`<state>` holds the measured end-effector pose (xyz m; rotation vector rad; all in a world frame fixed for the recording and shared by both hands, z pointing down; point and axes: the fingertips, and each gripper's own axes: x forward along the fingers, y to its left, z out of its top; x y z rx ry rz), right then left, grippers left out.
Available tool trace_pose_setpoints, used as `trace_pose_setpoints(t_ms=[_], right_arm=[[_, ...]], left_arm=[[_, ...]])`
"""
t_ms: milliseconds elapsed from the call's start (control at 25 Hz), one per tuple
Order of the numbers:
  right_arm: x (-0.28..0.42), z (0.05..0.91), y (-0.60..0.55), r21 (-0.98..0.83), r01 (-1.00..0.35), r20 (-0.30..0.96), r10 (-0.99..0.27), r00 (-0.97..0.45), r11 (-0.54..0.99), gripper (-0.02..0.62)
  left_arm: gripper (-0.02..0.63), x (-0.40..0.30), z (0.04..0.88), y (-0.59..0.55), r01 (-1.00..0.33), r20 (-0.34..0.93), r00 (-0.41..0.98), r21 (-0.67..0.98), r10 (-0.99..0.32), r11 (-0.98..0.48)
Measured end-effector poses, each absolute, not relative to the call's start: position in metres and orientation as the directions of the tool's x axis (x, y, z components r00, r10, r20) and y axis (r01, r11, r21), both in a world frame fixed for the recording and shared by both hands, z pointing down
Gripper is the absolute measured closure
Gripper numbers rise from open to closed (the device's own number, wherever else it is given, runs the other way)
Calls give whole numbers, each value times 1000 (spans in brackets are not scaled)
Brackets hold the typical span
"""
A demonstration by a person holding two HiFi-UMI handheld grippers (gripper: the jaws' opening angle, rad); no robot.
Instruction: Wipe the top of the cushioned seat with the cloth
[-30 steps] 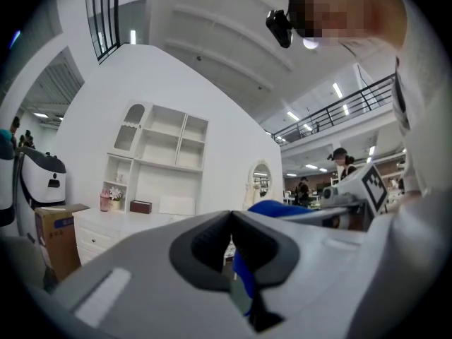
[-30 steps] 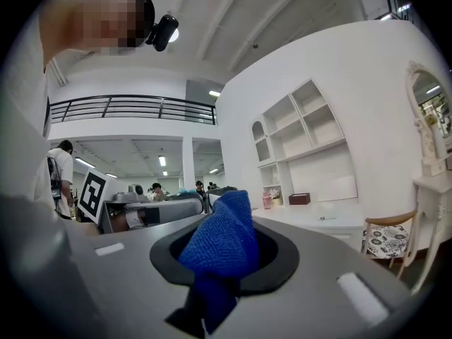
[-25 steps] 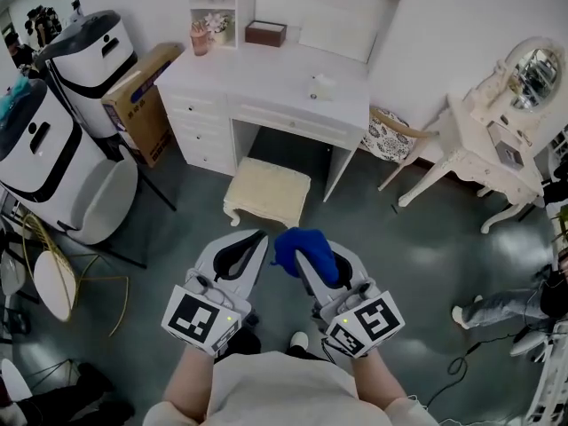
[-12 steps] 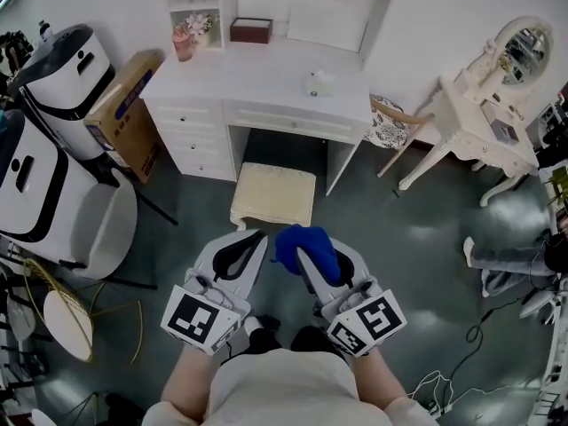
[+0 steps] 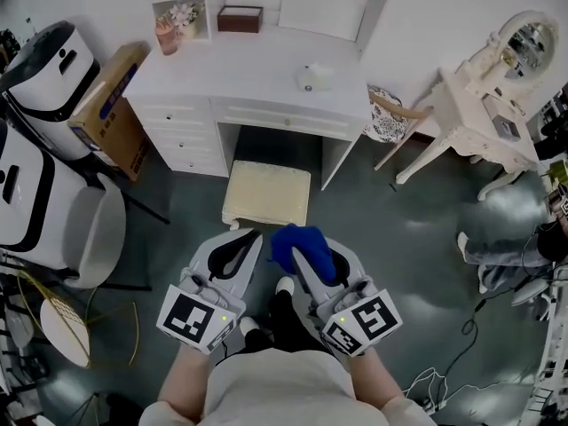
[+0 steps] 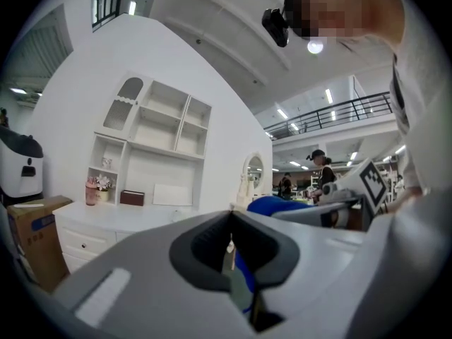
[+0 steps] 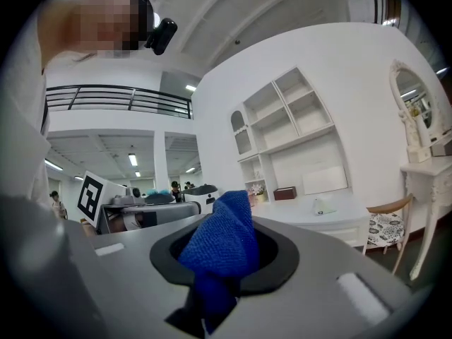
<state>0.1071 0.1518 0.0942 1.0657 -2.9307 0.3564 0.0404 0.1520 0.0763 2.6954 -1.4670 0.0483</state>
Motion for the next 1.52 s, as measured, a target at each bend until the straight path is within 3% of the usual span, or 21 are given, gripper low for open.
trace_pose_setpoints(t_ms=[720, 1520], right_arm=[[117, 88, 18, -226, -517, 46, -521, -852, 826, 497], [150, 91, -19, -232, -642, 24, -656, -754, 731, 497]], left_arm=[[607, 60, 70, 27, -896, 81, 444, 19, -892, -444], [607, 89, 66, -22, -815, 76, 577, -4, -813, -579]])
